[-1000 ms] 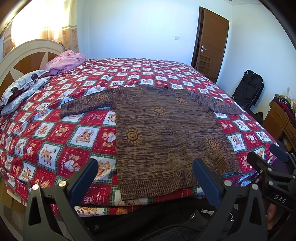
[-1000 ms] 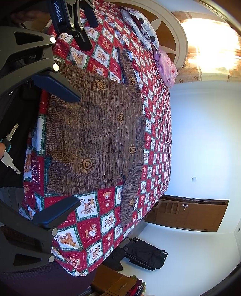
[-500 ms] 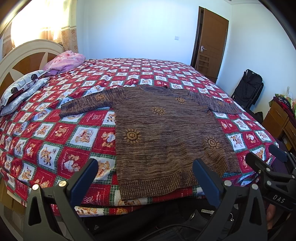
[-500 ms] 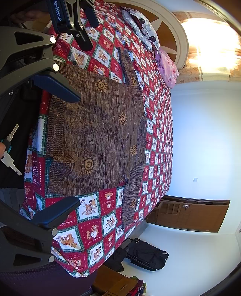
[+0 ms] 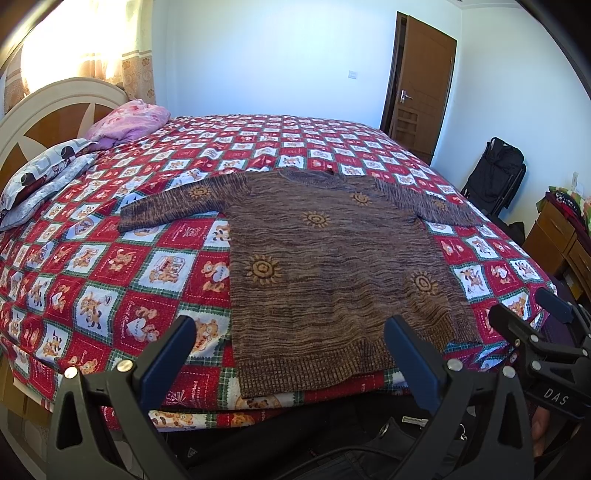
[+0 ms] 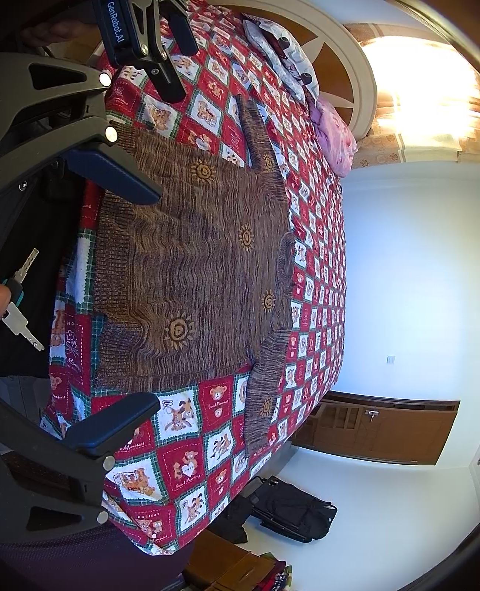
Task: Fold small clothes
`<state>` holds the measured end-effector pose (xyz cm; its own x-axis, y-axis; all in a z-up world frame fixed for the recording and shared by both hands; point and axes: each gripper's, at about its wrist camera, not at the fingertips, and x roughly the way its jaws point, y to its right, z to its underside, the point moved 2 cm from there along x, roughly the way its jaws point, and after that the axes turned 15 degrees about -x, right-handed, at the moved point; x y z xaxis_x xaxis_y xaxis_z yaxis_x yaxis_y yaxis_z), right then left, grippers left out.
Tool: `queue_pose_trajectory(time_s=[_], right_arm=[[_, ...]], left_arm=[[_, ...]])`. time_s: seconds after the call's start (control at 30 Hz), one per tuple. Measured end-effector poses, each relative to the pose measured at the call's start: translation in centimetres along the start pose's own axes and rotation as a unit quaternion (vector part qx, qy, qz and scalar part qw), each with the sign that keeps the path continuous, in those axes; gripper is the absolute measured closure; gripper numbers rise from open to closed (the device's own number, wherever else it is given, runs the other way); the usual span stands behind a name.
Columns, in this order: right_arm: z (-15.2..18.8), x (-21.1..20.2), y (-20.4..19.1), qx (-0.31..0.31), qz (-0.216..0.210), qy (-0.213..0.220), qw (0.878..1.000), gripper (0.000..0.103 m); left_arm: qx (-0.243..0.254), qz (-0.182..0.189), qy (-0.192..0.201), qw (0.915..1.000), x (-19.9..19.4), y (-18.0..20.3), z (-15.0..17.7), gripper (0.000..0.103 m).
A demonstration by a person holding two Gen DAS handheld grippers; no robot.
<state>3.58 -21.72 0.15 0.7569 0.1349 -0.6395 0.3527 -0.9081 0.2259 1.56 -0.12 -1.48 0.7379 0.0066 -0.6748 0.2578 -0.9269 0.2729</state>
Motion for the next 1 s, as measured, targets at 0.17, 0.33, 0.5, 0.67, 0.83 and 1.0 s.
queue_pose_trajectory(time_s=[0.17,0.33,0.5,0.67,0.83,1.0], right_arm=[[-0.1,0.0,0.1,0.000,0.000,0.000,1.000,0.001],[0.0,0.1,0.0,-0.001,0.000,0.000,1.000,0.001],[0.2,0.2,-0.3,0.001,-0.004,-0.003,1.000,0.001],[0.2,0.5,-0.2,0.001,-0.012,-0.009,1.000,0.001],[0.1,1.4,0.0,0.000,-0.028,-0.019,0.999,0.001],[0.3,3.7,1.3,0.013,-0.087,-0.020,0.996,0.001]], left_arm=[[0.000,0.000,-0.001,1.0000,0.0,0.0,0.0,0.000],[0.000,0.000,-0.001,1.0000,0.0,0.0,0.0,0.000],[0.000,0.000,-0.002,1.0000,0.3,0.0,0.2,0.000],[-0.001,0.000,-0.004,1.0000,0.4,0.1,0.3,0.000],[0.002,0.001,-0.013,0.9999,0.9,0.9,0.8,0.000],[-0.001,0.014,-0.036,0.9993,2.1,0.3,0.1,0.000]])
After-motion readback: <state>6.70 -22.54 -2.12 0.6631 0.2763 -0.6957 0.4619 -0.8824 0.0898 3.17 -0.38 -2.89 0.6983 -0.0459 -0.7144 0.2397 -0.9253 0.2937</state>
